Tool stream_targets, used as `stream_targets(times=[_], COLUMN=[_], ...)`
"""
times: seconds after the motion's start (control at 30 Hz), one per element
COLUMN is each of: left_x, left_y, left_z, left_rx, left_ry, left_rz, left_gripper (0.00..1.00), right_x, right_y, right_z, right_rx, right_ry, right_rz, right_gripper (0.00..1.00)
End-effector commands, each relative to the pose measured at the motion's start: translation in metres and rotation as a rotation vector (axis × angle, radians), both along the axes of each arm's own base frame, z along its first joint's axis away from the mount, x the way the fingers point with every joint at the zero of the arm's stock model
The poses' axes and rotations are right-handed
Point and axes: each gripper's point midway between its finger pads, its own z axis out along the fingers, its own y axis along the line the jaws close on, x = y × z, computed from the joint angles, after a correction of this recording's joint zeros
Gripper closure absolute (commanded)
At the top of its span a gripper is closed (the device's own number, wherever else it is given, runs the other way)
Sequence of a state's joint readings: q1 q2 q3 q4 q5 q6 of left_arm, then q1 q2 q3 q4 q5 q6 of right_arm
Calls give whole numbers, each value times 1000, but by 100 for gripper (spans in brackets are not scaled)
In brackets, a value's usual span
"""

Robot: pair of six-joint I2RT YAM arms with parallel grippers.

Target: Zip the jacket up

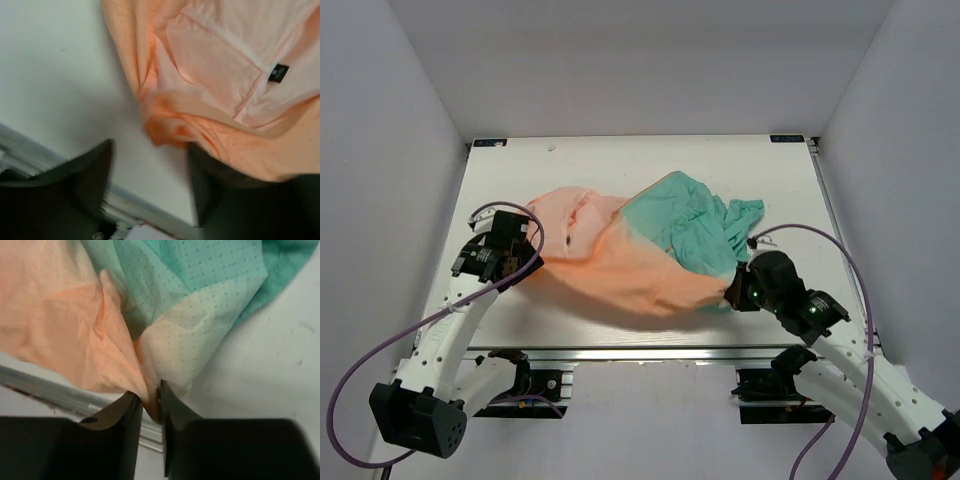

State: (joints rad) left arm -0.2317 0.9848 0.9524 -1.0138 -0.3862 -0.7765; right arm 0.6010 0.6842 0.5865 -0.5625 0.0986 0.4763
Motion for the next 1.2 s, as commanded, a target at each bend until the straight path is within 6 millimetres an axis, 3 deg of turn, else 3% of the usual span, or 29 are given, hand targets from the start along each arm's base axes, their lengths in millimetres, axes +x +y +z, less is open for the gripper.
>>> stream_targets(times=[0.0,0.07,0.1,0.17,0.27,0.37,0.5,0.57,0.63,0.67,0.73,0.77,0.8,0.83,0.9,0.93,1.07,1.13,1.17], left_x=[-35,-34,-30,-21,0,20,30,23,29,27,30,30,29,29,25,23,20,15,10], left_y=[16,13,10,4,-1,-10,-33,-42,-50,-53,-64,-69,-72,-74,-81,-84,-101,-104,-116], left_z=[-5,-6,-4,-4,6,1,-25,-48,-56,-64,-70,-73,-75,-77,-83,-84,-88,-93,-95], left_rx=[28,20,5,-14,-19,-29,-100,-134,-165,-172,-201,-207,-214,-215,-223,-225,-243,-242,-268], left_ry=[86,96,83,76,29,30,109,165,145,165,173,176,182,186,198,198,188,204,215], left_rz=[82,69,63,43,22,-4,-95,-141,-175,-196,-225,-242,-255,-260,-285,-294,-376,-389,-433], left_gripper=[2,2,2,2,2,2,2,2,2,2,2,2,2,2,2,2,2,2,2], right_x=[-29,-29,-27,-15,9,41,77,97,116,126,149,159,173,182,203,209,238,251,256], right_y=[0,0,0,4,2,0,14,17,13,13,10,10,14,16,12,10,9,12,13], right_z=[2,4,6,12,24,35,46,42,44,33,39,24,30,10,5,-19,-49,-61,-61], right_rx=[98,90,75,58,-3,-53,-85,-135,-191,-234,-257,-277,-259,-278,-241,-261,-267,-285,-285], right_ry=[104,99,83,52,5,-52,-119,-144,-183,-167,-191,-146,-152,-102,-62,-4,67,77,75], right_rz=[-35,-24,-5,4,-34,-118,-112,-119,-163,-174,-225,-229,-241,-245,-285,-298,-303,-295,-296], right_gripper=[69,39,18,11,11,11,11,11,11,11,11,11,11,10,11,11,11,16,30])
